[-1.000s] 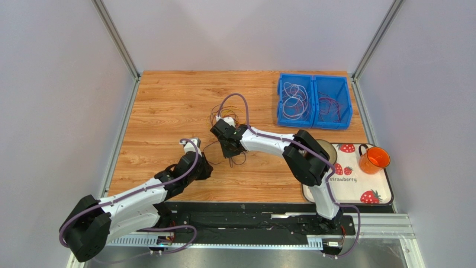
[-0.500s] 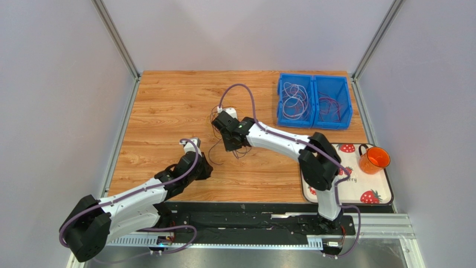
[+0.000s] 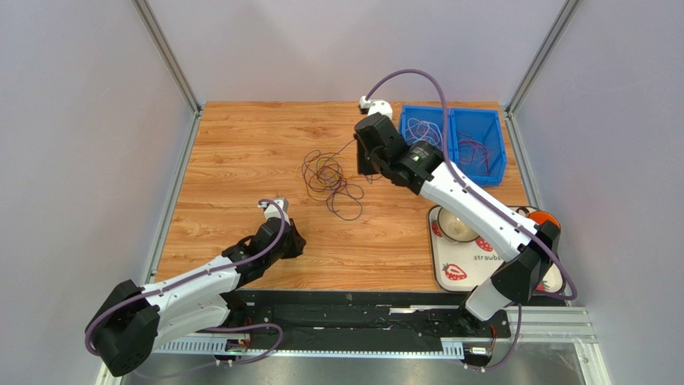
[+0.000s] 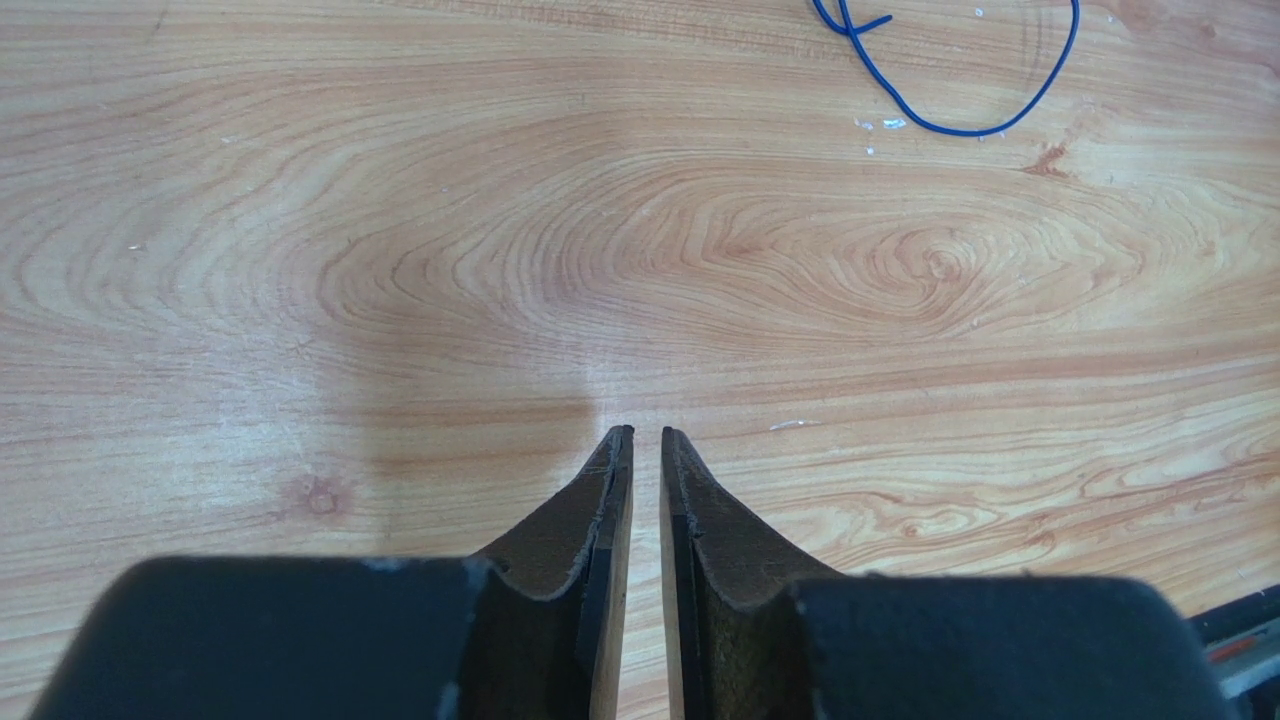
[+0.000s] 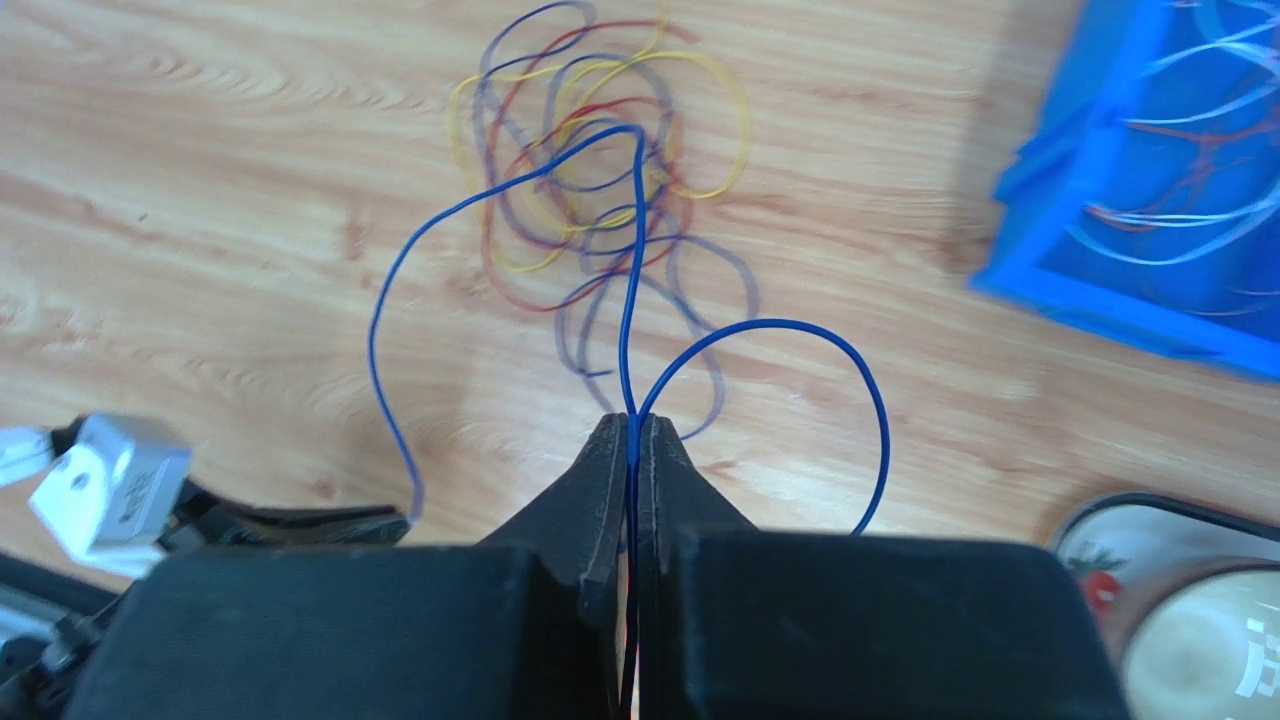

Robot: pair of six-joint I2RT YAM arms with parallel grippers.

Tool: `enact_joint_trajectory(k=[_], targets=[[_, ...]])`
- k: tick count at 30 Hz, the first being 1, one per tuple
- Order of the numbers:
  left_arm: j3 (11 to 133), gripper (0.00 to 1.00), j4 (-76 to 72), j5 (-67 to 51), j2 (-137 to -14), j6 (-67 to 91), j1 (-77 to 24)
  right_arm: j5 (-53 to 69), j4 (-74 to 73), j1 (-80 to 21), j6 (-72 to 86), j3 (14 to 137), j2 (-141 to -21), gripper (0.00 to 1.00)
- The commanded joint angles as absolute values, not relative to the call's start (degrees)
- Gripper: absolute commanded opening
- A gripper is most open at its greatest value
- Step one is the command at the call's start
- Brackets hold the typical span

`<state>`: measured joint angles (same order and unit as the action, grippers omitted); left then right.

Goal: Untangle the cables

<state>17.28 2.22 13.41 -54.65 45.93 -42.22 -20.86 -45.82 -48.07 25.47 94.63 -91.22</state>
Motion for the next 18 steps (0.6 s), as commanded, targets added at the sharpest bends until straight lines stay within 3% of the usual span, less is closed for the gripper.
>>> enact_joint_trajectory(k=[1,18], targets=[[18.1,0.20,0.4,13.4,-54.1,46.1,-42.1,-23.6,-48.1,-42.1,21.8,97.8,-87.1,0.00],[17.8,0.20,0.4,13.3,-53.6,45.9,-42.0,-26.6,-46.8,-19.1,17.8,101.5,-86.2,0.00]])
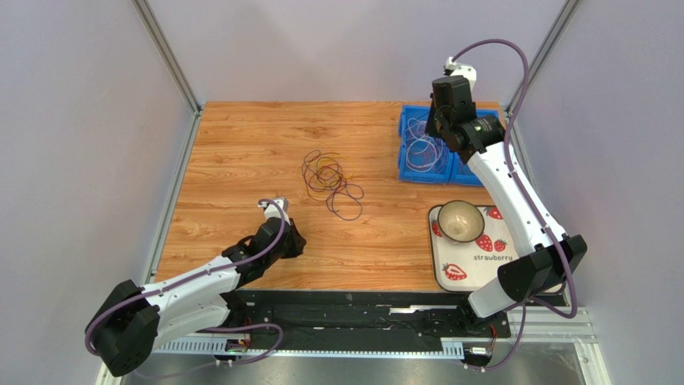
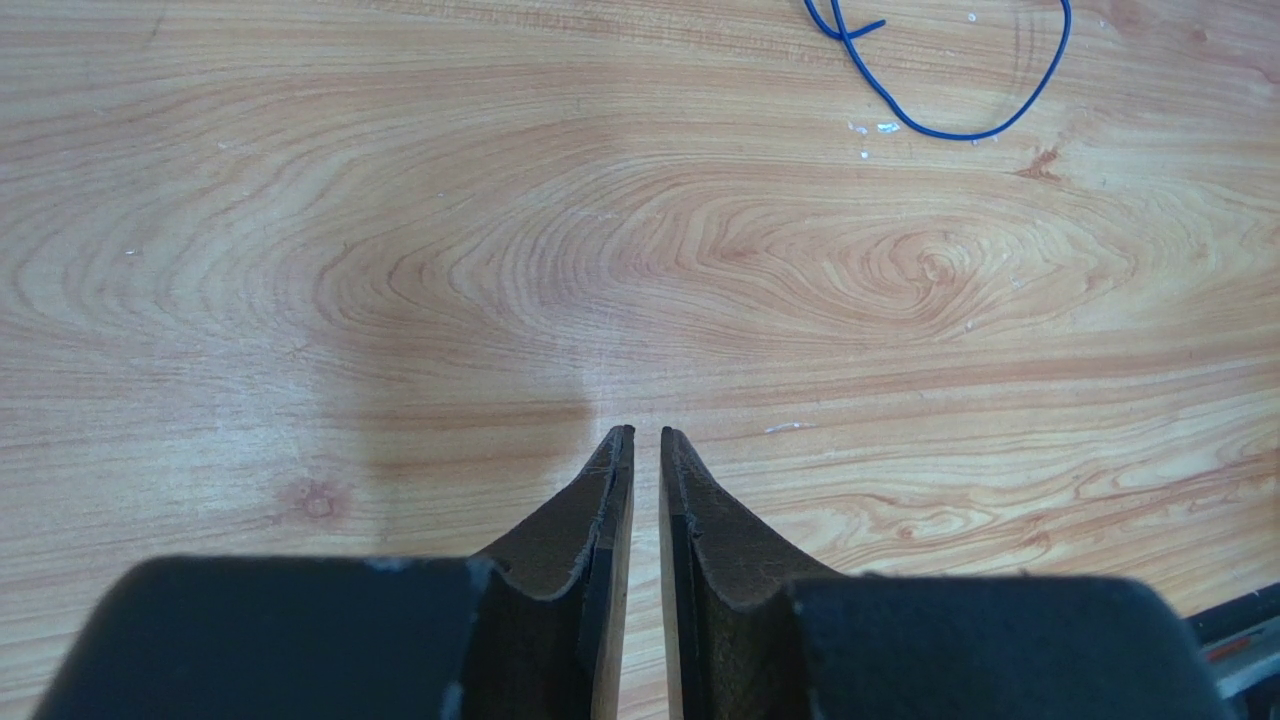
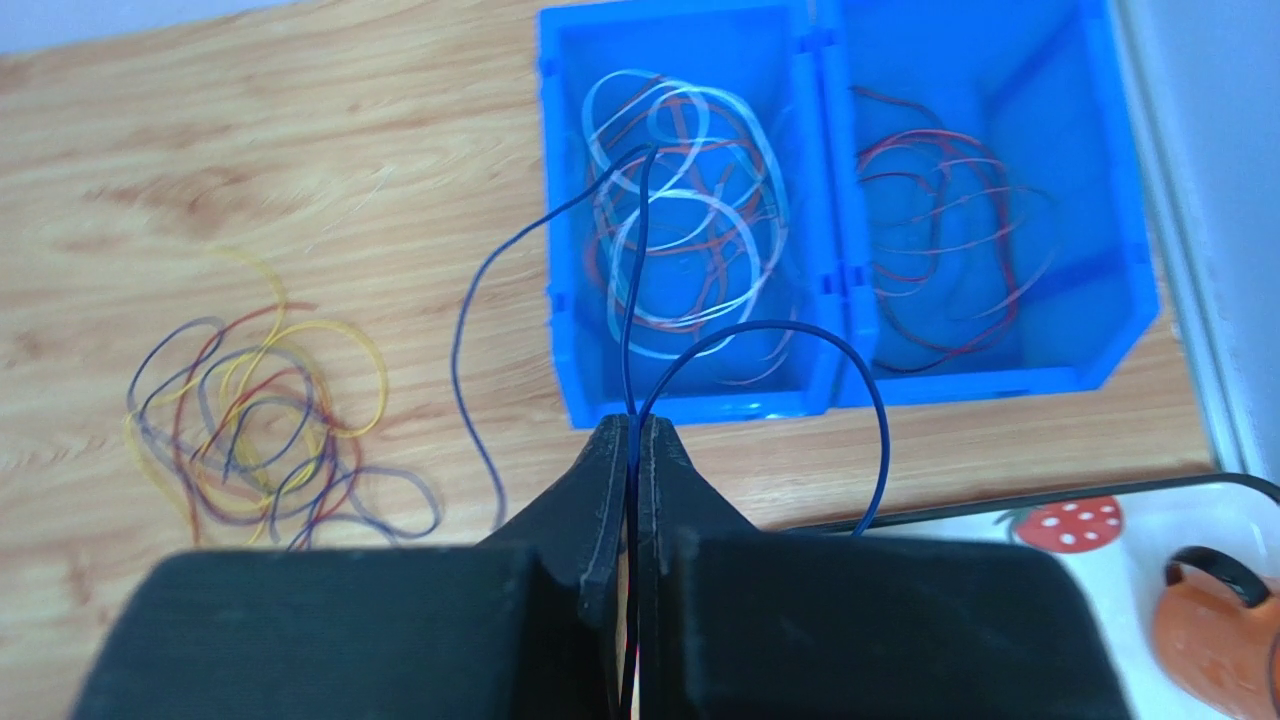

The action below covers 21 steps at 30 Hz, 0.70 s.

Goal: Untangle the cables

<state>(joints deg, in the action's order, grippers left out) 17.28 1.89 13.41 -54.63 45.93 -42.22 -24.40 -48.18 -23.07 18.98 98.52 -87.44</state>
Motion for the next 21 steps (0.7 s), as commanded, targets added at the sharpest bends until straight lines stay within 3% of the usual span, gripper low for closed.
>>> enact_joint_trajectory(k=[1,21], targets=[[17.8,0.20,0.4,13.3,-53.8,45.9,-42.1,-26.5,-46.5,-18.1,17.9,101.9,-86.7,0.00],[17.5,0.19,-1.7,13.7,-53.4,45.5,-42.1,-24.9,-43.2,-0.6,22.7,113.3,-102.6,0.00]])
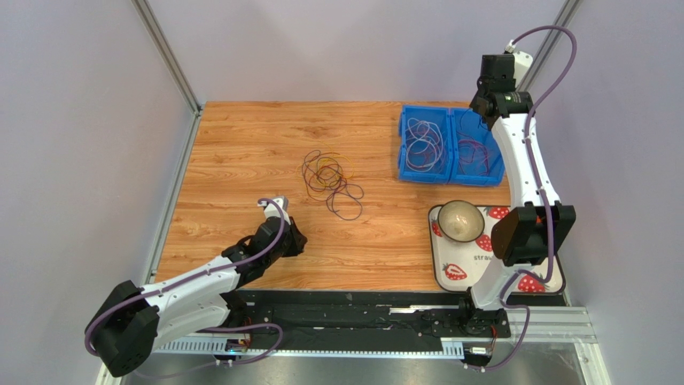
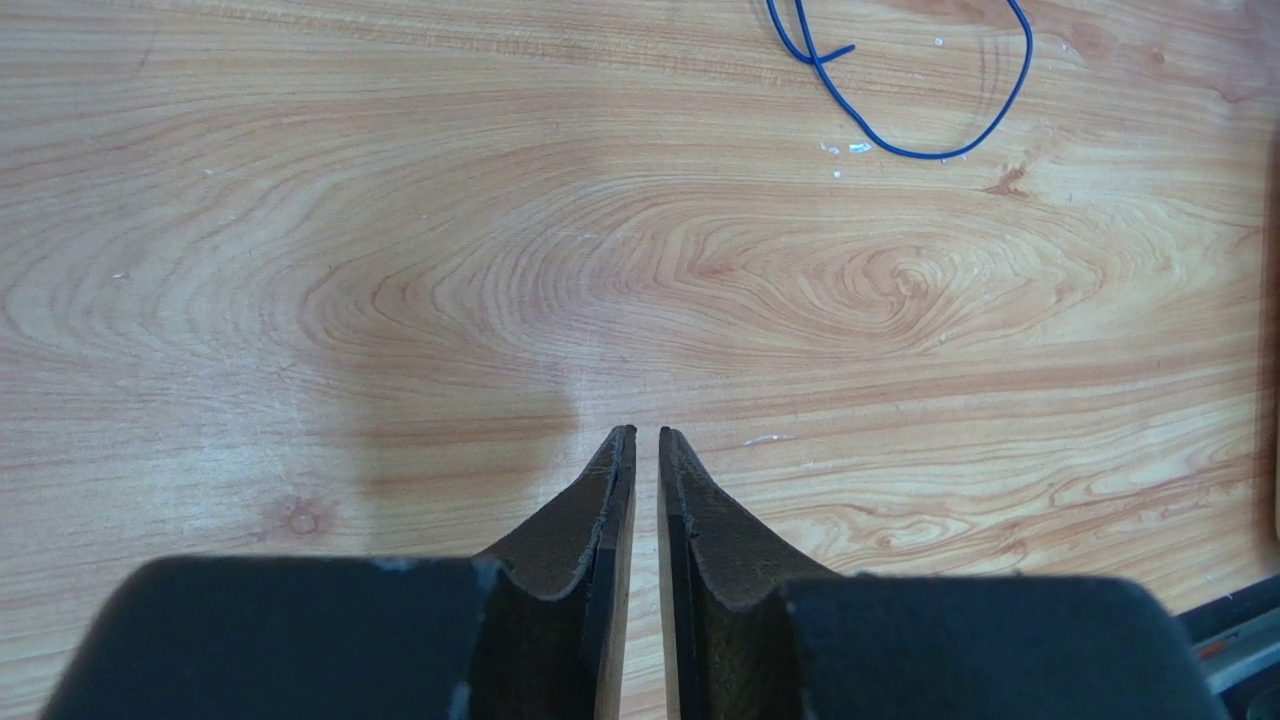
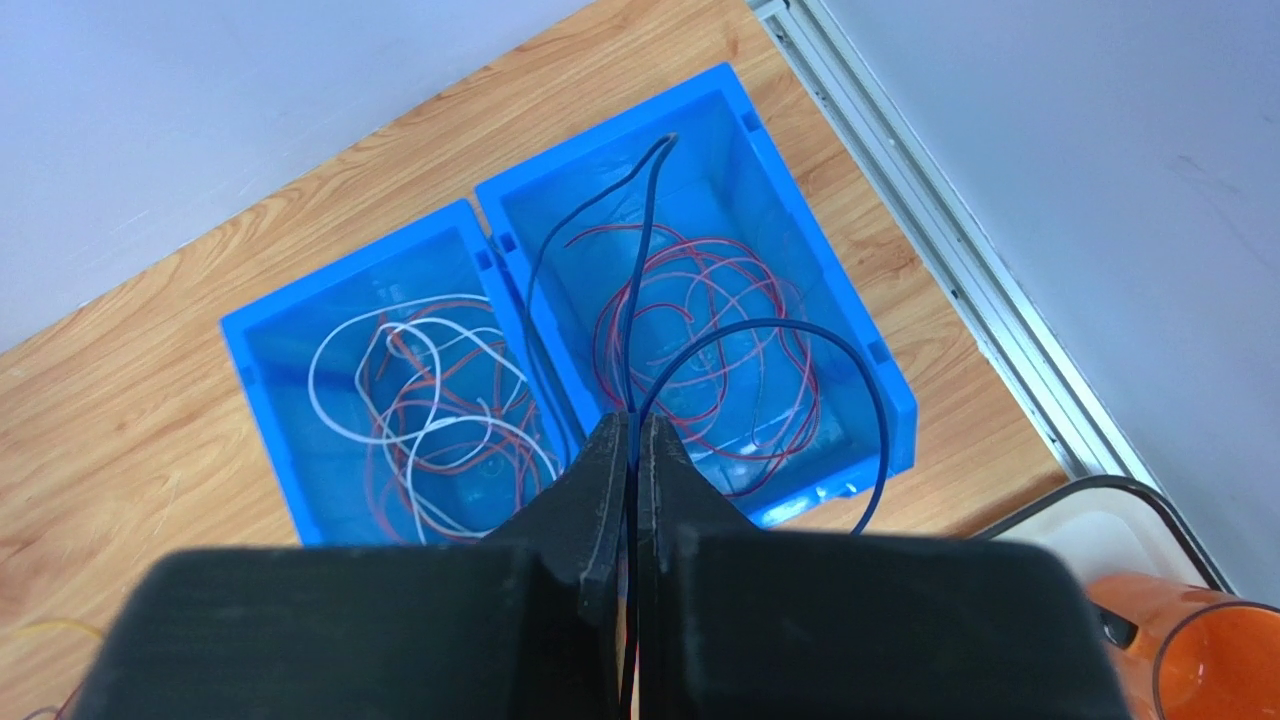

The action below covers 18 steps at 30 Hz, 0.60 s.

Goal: Untangle the cables

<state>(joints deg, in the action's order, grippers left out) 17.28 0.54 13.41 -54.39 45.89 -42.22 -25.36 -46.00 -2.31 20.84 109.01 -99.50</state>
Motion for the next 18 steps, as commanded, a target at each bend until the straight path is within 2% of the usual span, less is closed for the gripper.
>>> enact_joint_trajectory(k=[1,5,6,7,8,9,10,12,18], targets=[[17.5,0.19,-1.7,13.7,-53.5,45.5,-42.0,-24.7,-43.1,-0.5,22.8,113.8,-103.6,0.00],[17.6,0.19,-1.8,13.8,-53.5,45.5,-42.0,-24.3,-43.0,1.1,22.9,115.7,-107.6,0.00],[17.7,0.19,-1.8,13.8,-53.6,45.4,-42.0,-24.3,-43.7,1.3,23.1,116.4,-108.4,0.06],[17.7,0.18,-1.8,13.8,-53.6,45.4,-42.0,-24.1,-44.4,1.5,23.3,117.4,-109.8,0.22],[17.6,0.18,-1.8,13.8,-53.6,45.5,-42.0,-23.6,-44.8,1.9,23.6,117.8,-110.5,0.43],[17.6,0.18,-1.8,13.8,-53.6,45.5,-42.1,-23.6,-45.3,2.1,24.0,117.9,-110.7,0.69],[17.7,0.18,-1.8,13.9,-53.6,45.4,-42.0,-23.5,-45.5,2.2,24.4,117.3,-110.7,0.75],[17.7,0.19,-1.7,13.9,-53.6,45.4,-42.1,-23.7,-45.4,2.3,24.6,116.8,-110.0,0.83],[17.8,0.18,-1.7,13.9,-53.7,45.5,-42.0,-19.6,-45.2,2.3,26.0,113.2,-105.7,0.84]])
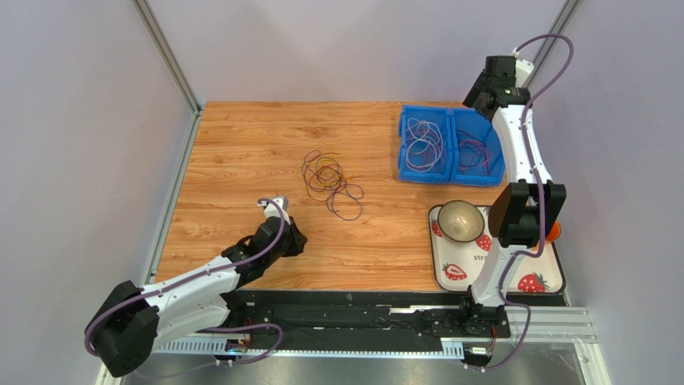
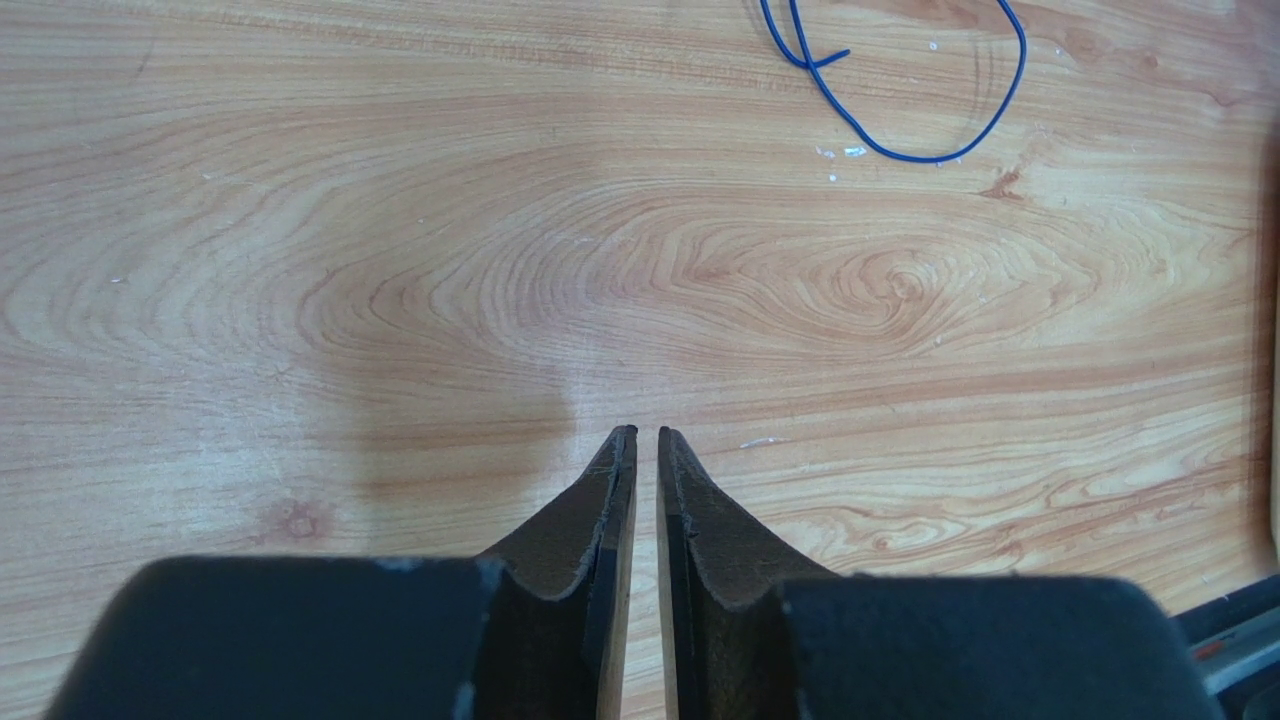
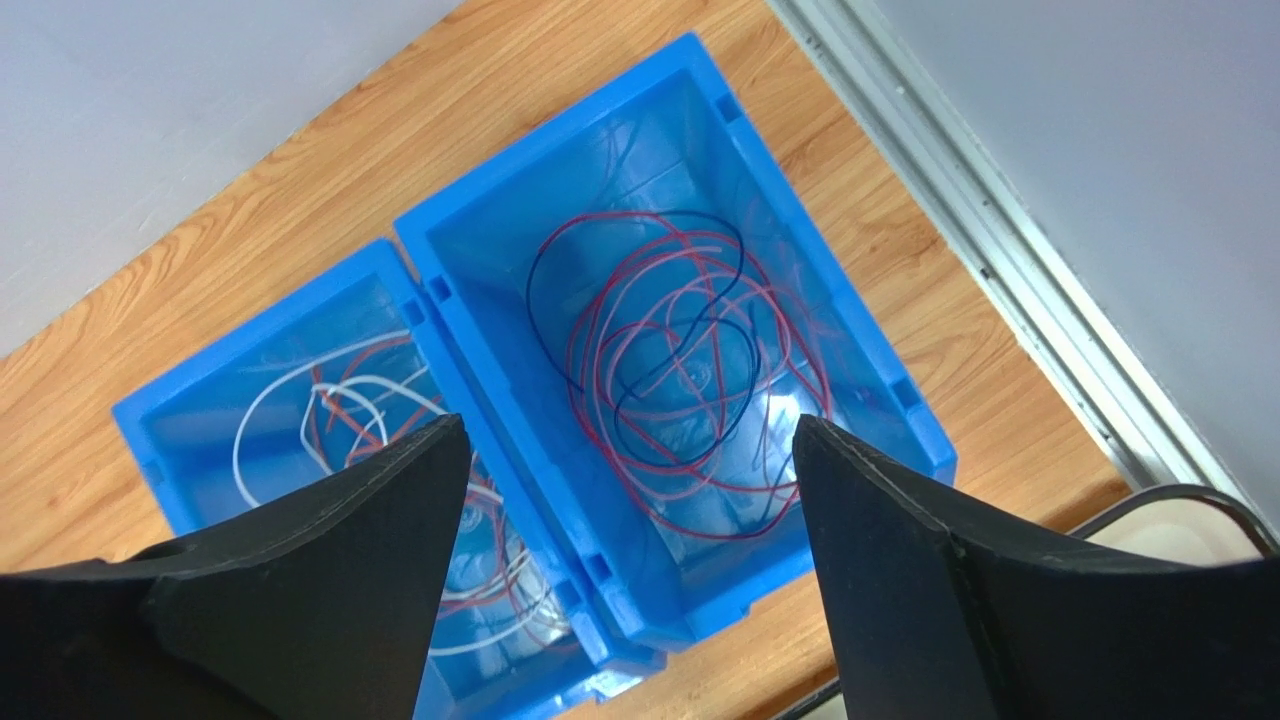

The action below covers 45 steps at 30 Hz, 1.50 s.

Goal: Untangle the cables

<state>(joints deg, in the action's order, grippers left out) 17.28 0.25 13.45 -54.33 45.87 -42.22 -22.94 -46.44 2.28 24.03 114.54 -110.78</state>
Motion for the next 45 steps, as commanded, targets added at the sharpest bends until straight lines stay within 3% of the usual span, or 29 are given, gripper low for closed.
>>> enact_joint_trajectory(k=[1,4,11,22,32,45], targets=[[17.8,0.18,-1.6,14.0,-53.7,45.5,-42.0,-18.5,-44.8,2.2,27.0,112.2,-104.9,0.83],[17.9,0.18,-1.4,13.9,-54.0,45.5,-42.1,-14.3,-42.6,0.9,27.6,106.1,-100.4,0.81],[20.2,0.18,-0.2,13.6,-54.4,44.4,-42.1,-12.7,-41.2,-12.4,26.2,92.1,-91.6,0.79],[39.8,0.44,8.6,19.0,-63.2,33.9,-42.1,-12.2,-39.4,-27.8,30.2,71.8,-75.0,0.78],[61.9,0.46,13.1,16.1,-84.7,27.7,-40.3,-12.4,-40.8,-30.5,31.6,60.1,-64.5,0.79],[73.8,0.51,13.6,10.7,-102.0,28.0,-40.3,-16.3,-44.6,-30.4,29.0,57.5,-59.4,0.81]])
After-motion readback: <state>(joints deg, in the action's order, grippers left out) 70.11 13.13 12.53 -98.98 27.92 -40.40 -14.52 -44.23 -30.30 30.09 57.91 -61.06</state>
